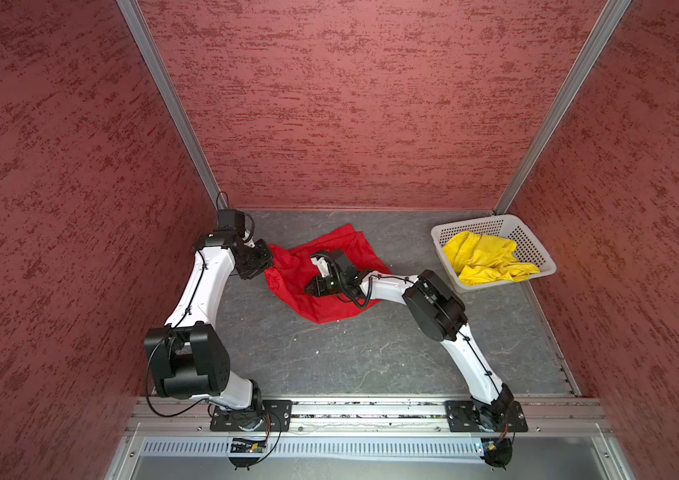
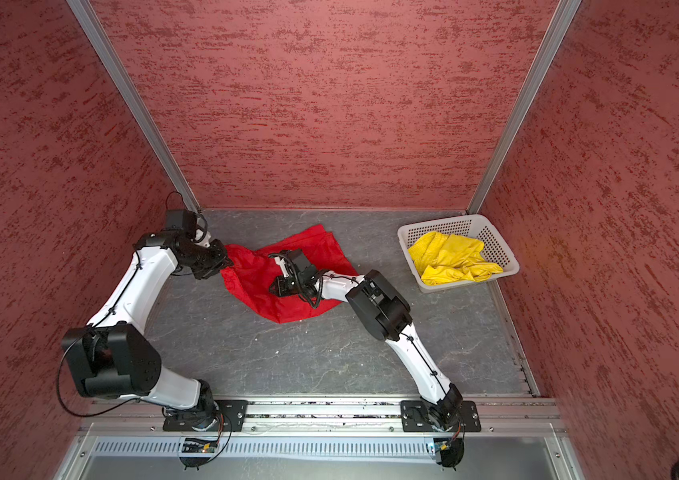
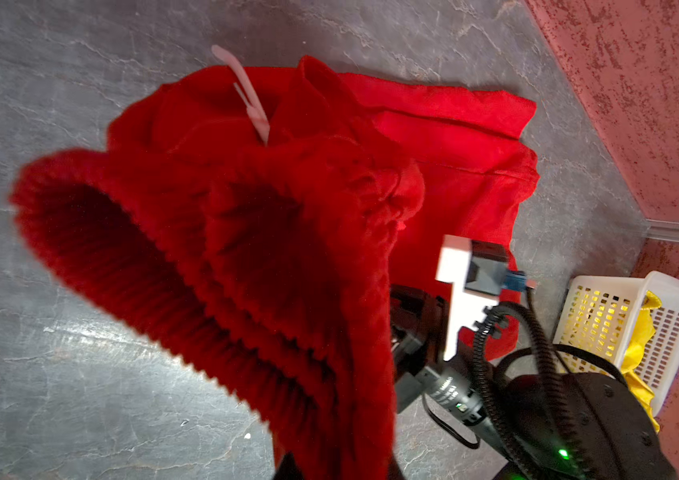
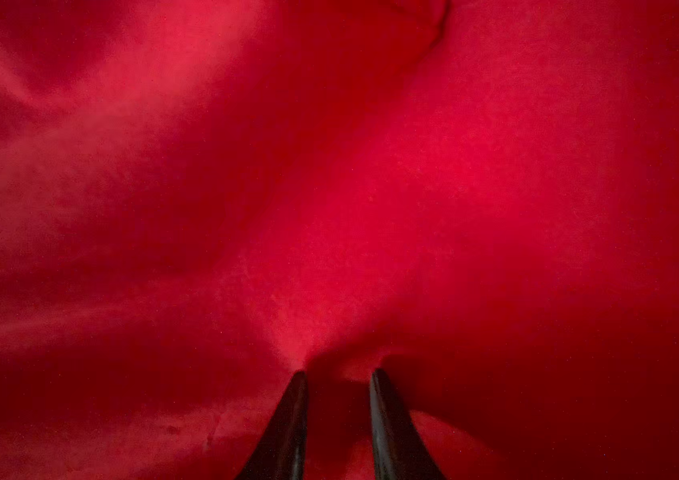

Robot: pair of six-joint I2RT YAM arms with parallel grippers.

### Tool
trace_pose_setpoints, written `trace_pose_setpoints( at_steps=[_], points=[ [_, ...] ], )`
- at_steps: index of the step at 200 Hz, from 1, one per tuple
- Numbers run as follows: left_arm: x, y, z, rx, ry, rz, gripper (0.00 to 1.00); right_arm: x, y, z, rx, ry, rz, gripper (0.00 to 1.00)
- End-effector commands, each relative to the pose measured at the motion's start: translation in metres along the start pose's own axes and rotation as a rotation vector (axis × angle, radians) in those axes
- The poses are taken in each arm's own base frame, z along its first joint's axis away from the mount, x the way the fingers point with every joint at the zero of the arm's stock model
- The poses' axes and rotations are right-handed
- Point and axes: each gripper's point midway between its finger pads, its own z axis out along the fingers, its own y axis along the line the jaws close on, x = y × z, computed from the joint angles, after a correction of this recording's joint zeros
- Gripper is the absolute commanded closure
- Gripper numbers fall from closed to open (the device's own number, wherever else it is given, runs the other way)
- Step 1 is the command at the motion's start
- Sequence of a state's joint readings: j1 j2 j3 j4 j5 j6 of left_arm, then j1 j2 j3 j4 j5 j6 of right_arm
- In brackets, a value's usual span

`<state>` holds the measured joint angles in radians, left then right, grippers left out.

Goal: Fold and stack the shorts

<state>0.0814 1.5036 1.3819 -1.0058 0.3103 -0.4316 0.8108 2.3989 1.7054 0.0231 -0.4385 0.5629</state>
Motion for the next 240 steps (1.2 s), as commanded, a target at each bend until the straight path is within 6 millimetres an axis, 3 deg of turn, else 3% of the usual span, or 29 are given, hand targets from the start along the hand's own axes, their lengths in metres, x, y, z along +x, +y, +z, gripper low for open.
trace_pose_setpoints(
  at_steps=[1, 21, 39, 55, 85, 105, 121, 137, 148, 177, 206, 240],
  points=[
    [0.006, -0.015, -0.001, 0.005, 0.024, 0.063, 0.98, 0.015, 0.017, 0.017, -0.032, 0.062, 0.006, 0.7],
    [0.009, -0.032, 0.004, 0.013, 0.041, 0.105, 0.95, 0.022, 0.031, 0.029, -0.094, 0.083, 0.024, 0.71],
    [0.012, -0.042, 0.011, -0.003, 0.058, 0.146, 0.95, 0.006, 0.026, 0.012, -0.137, 0.027, 0.088, 0.71],
    [0.012, -0.047, 0.016, -0.033, 0.073, 0.185, 0.94, -0.022, 0.008, -0.027, -0.159, -0.055, 0.162, 0.71],
    [0.01, -0.051, 0.021, -0.109, 0.081, 0.262, 0.94, -0.062, -0.036, -0.132, -0.166, -0.222, 0.271, 0.68],
    [0.01, -0.055, 0.024, -0.14, 0.091, 0.301, 0.94, -0.06, -0.068, -0.18, -0.093, -0.266, 0.306, 0.68],
    [0.009, -0.056, 0.025, -0.16, 0.096, 0.319, 0.94, -0.044, -0.101, -0.198, 0.024, -0.25, 0.333, 0.67],
    [0.009, -0.056, 0.026, -0.175, 0.103, 0.338, 0.94, -0.025, -0.131, -0.201, 0.119, -0.214, 0.366, 0.67],
    [0.008, -0.055, 0.026, -0.19, 0.107, 0.353, 0.94, -0.014, -0.141, -0.195, 0.148, -0.18, 0.373, 0.67],
    [0.007, -0.066, 0.022, -0.191, 0.103, 0.376, 0.93, 0.001, -0.147, -0.177, 0.136, -0.136, 0.392, 0.68],
    [0.012, -0.095, 0.024, -0.16, 0.102, 0.414, 0.91, 0.009, -0.15, -0.16, 0.145, -0.1, 0.39, 0.69],
    [0.029, -0.146, 0.032, -0.112, 0.113, 0.494, 0.89, 0.017, -0.152, -0.15, 0.169, -0.082, 0.381, 0.69]
  ],
)
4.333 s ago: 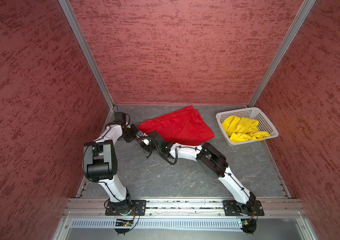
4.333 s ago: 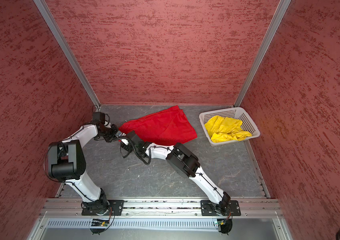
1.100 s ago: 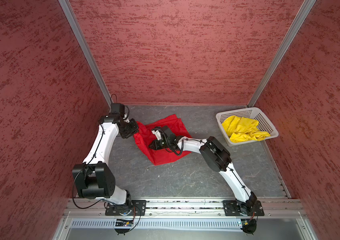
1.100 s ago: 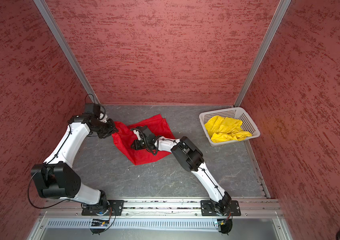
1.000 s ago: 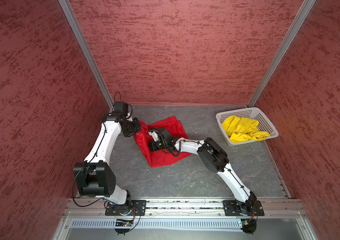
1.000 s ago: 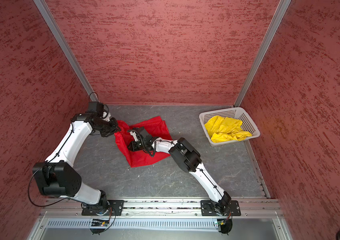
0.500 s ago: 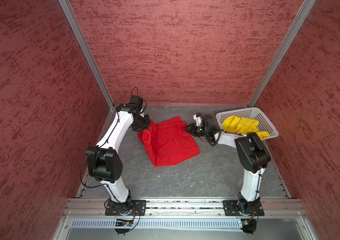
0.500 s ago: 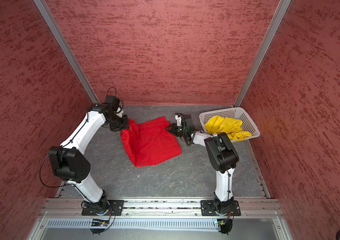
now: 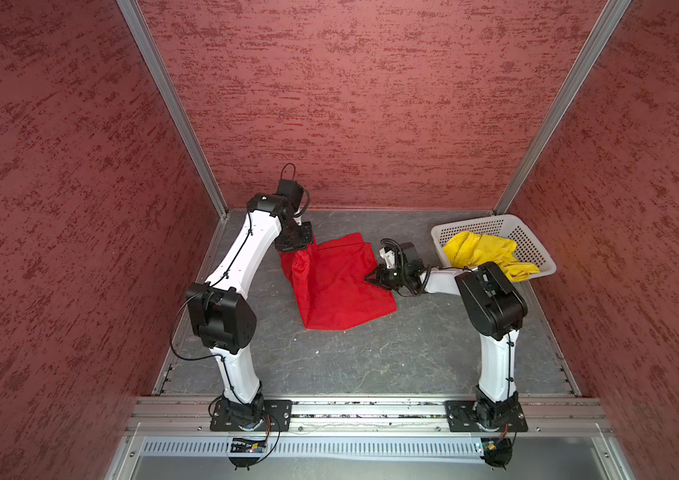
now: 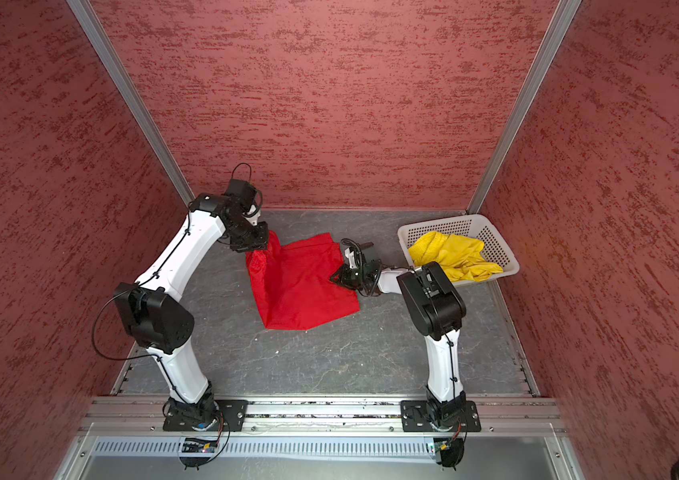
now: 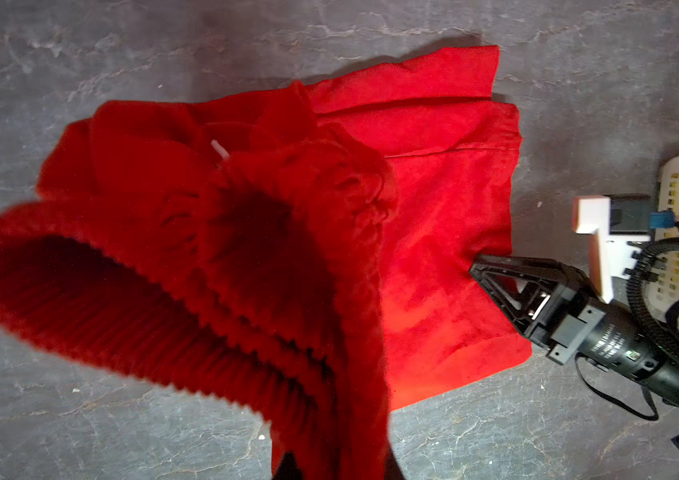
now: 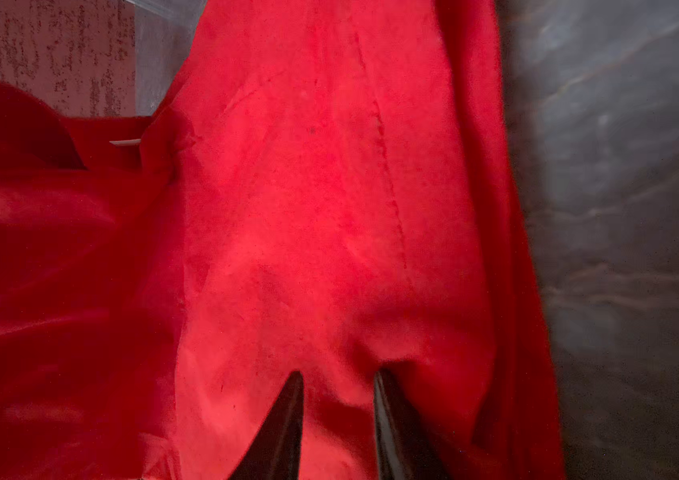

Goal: Fold and stack the shorts

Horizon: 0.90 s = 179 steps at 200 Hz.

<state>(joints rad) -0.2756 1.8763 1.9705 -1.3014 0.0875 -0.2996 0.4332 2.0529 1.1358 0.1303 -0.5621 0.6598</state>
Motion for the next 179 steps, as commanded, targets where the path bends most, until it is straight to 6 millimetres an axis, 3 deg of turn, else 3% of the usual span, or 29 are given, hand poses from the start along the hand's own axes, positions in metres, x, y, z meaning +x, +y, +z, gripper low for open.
trace_pose_setpoints(
  at_steps=[1, 25, 66, 75, 97, 109, 134, 161, 179],
  points=[
    [0.001, -0.037, 0.002, 0.024, 0.01, 0.062, 0.89, 0.01, -0.015, 0.011, 0.061, 0.022, 0.004, 0.69],
    [0.006, -0.075, 0.016, 0.051, 0.029, 0.117, 0.85, 0.013, -0.019, 0.011, 0.069, 0.011, 0.015, 0.69],
    [0.023, -0.116, 0.074, 0.089, 0.11, 0.131, 0.77, 0.013, -0.019, 0.006, 0.059, -0.018, 0.031, 0.68],
    [0.026, -0.12, 0.087, 0.087, 0.126, 0.133, 0.66, 0.012, -0.017, 0.002, 0.058, -0.029, 0.034, 0.66],
    [0.034, -0.128, 0.117, 0.103, 0.176, 0.112, 0.25, 0.006, -0.015, -0.016, 0.059, -0.071, 0.047, 0.62],
    [0.037, -0.136, 0.127, 0.142, 0.191, 0.098, 0.18, 0.0, -0.015, -0.034, 0.069, -0.109, 0.063, 0.62],
    [0.038, -0.159, 0.128, 0.267, 0.195, 0.068, 0.01, -0.006, -0.027, -0.079, 0.147, -0.182, 0.095, 0.59],
    [0.032, -0.169, 0.112, 0.33, 0.173, 0.054, 0.0, -0.013, -0.038, -0.123, 0.324, -0.228, 0.065, 0.55],
    [0.029, -0.166, 0.095, 0.352, 0.139, 0.044, 0.02, -0.023, -0.033, -0.144, 0.395, -0.27, 0.028, 0.55]
  ],
)
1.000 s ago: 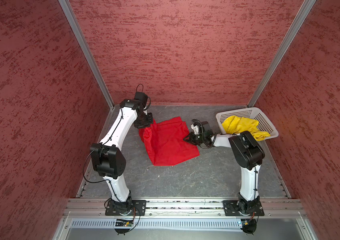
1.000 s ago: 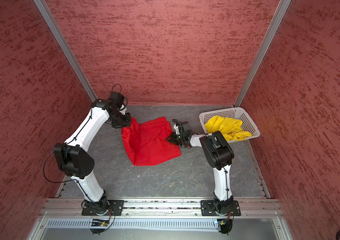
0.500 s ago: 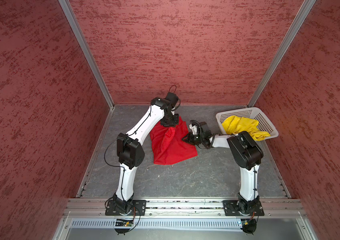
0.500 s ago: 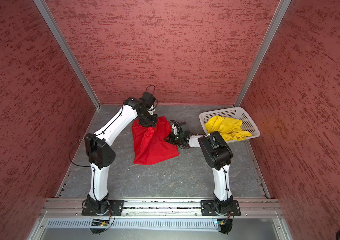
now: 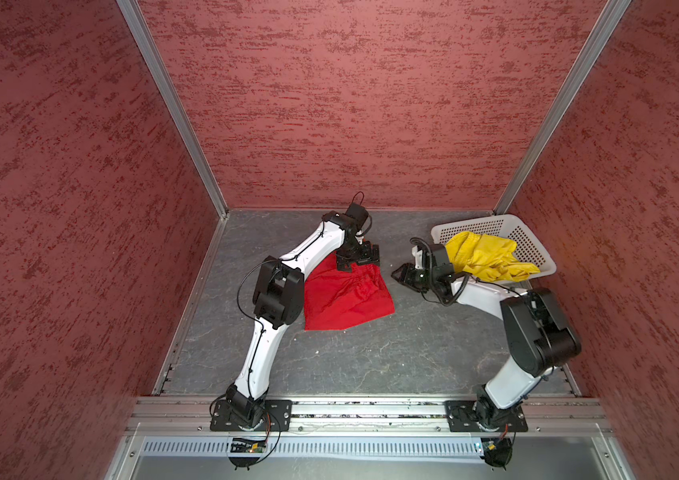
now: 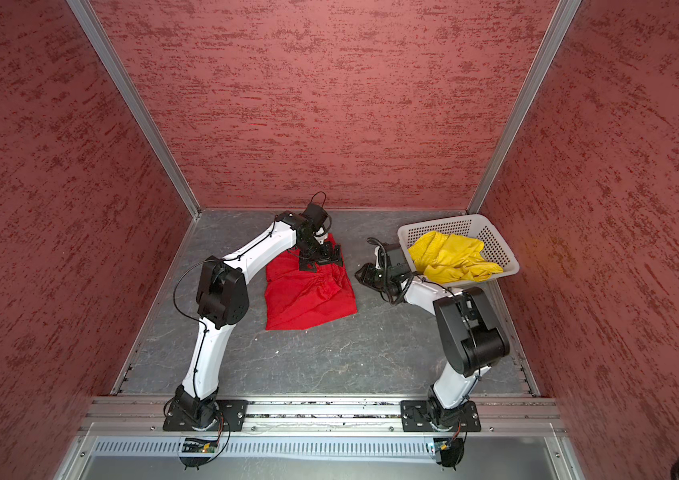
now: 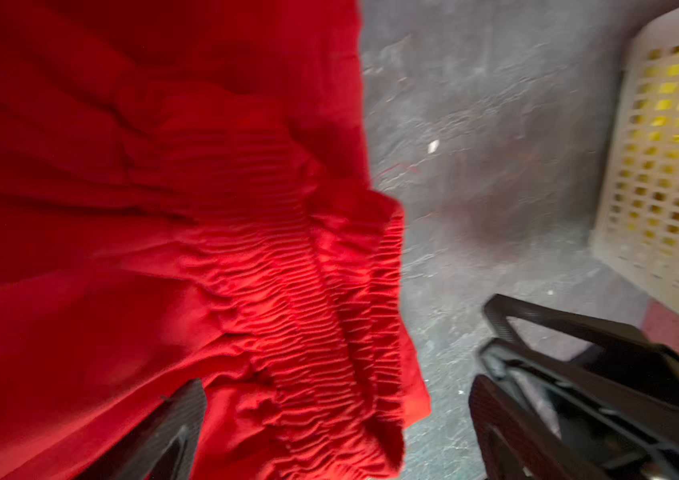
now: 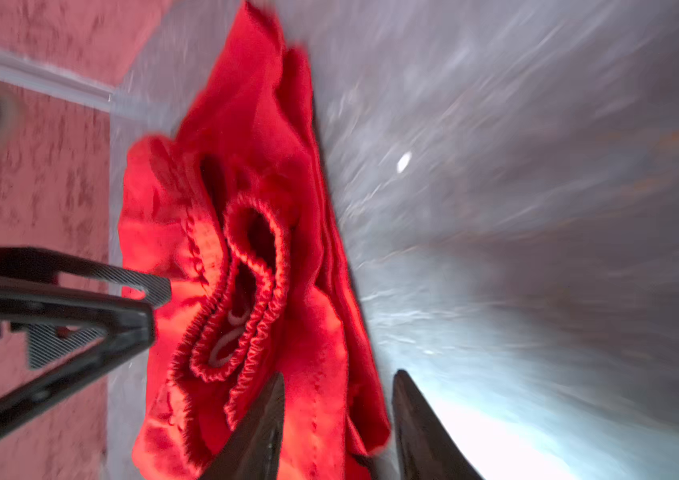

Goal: Fold and stack the shorts

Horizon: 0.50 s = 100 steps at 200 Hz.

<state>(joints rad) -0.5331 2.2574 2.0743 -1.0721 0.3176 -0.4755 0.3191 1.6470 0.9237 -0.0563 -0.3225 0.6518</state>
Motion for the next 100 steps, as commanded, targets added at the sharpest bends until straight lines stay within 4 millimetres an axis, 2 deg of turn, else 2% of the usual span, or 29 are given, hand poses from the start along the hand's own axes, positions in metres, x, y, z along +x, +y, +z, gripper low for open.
trace_pose_setpoints(
  at_steps=[1, 15, 29, 40, 54, 65, 82, 91, 100],
  points=[
    [-0.008, -0.026, -0.045, 0.117, -0.096, 0.014, 0.02, -0.011, -0.015, -0.023, 0.17, -0.044, -0.053, 0.55],
    [-0.007, -0.022, -0.067, 0.149, -0.141, -0.002, 0.08, -0.017, 0.0, -0.026, 0.125, -0.054, -0.063, 0.55],
    [-0.006, -0.002, -0.089, 0.169, -0.191, -0.065, 0.13, -0.016, 0.022, -0.018, 0.068, -0.035, -0.081, 0.53],
    [-0.006, 0.021, -0.108, 0.171, -0.245, -0.125, 0.16, -0.01, 0.041, -0.007, 0.045, -0.012, -0.117, 0.49],
    [-0.001, 0.063, -0.121, 0.127, -0.295, -0.212, 0.22, 0.0, 0.062, 0.013, 0.014, 0.034, -0.15, 0.43],
    [0.008, 0.096, -0.124, 0.089, -0.307, -0.283, 0.28, 0.007, 0.076, 0.028, 0.0, 0.066, -0.174, 0.41],
    [0.026, 0.138, -0.118, 0.032, -0.294, -0.37, 0.29, 0.011, 0.085, 0.053, 0.021, 0.098, -0.201, 0.38],
    [0.035, 0.153, -0.111, 0.02, -0.281, -0.399, 0.25, 0.013, 0.083, 0.064, 0.039, 0.119, -0.198, 0.37],
    [0.043, 0.164, -0.102, 0.015, -0.267, -0.423, 0.16, 0.015, 0.08, 0.072, 0.048, 0.133, -0.188, 0.37]
  ],
)
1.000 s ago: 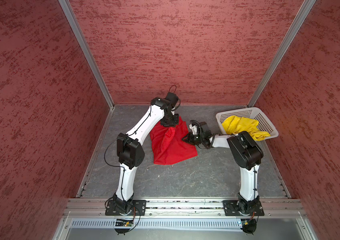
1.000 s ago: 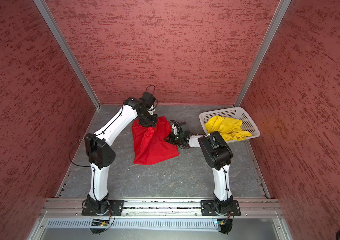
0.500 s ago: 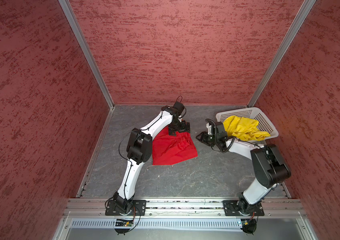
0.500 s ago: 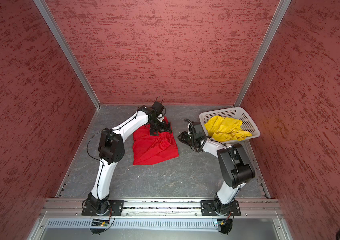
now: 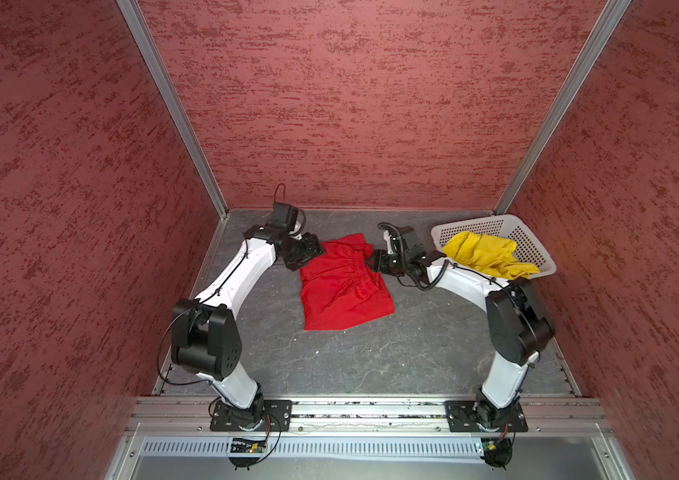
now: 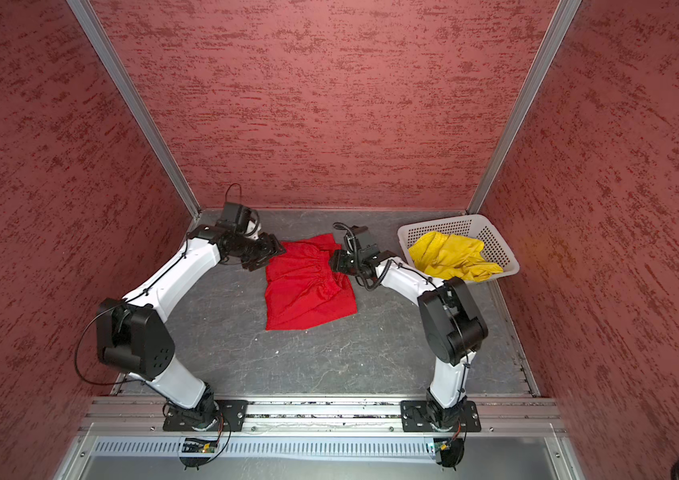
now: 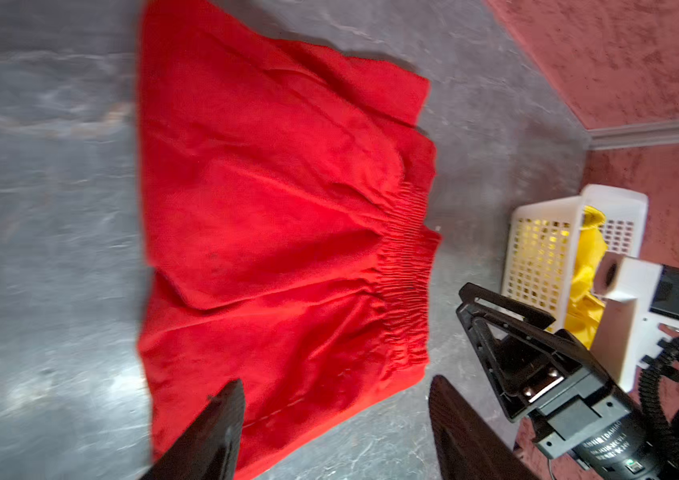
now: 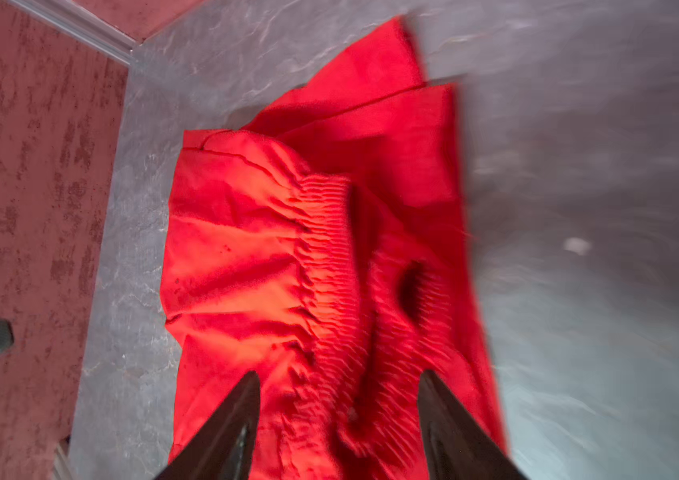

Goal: Fold and stack the shorts

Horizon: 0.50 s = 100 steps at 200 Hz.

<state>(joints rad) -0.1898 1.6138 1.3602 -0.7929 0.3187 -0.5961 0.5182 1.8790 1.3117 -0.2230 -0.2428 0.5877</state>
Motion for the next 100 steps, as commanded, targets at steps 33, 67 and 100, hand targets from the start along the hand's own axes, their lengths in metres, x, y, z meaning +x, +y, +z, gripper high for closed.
trace_pose_setpoints(
  at_steps=[33, 67, 100],
  points=[
    [0.026, 0.068, 0.051, -0.059, 0.087, -0.13, 0.07, 0.025, -0.035, 0.028, 0.134, 0.089, 0.009, 0.57],
    [0.026, 0.079, 0.071, -0.052, 0.11, -0.153, 0.06, 0.05, -0.075, 0.031, 0.281, 0.136, -0.006, 1.0],
    [0.024, 0.074, 0.079, 0.005, 0.095, -0.159, 0.0, 0.071, -0.099, 0.04, 0.333, 0.174, 0.006, 1.0]
  ],
)
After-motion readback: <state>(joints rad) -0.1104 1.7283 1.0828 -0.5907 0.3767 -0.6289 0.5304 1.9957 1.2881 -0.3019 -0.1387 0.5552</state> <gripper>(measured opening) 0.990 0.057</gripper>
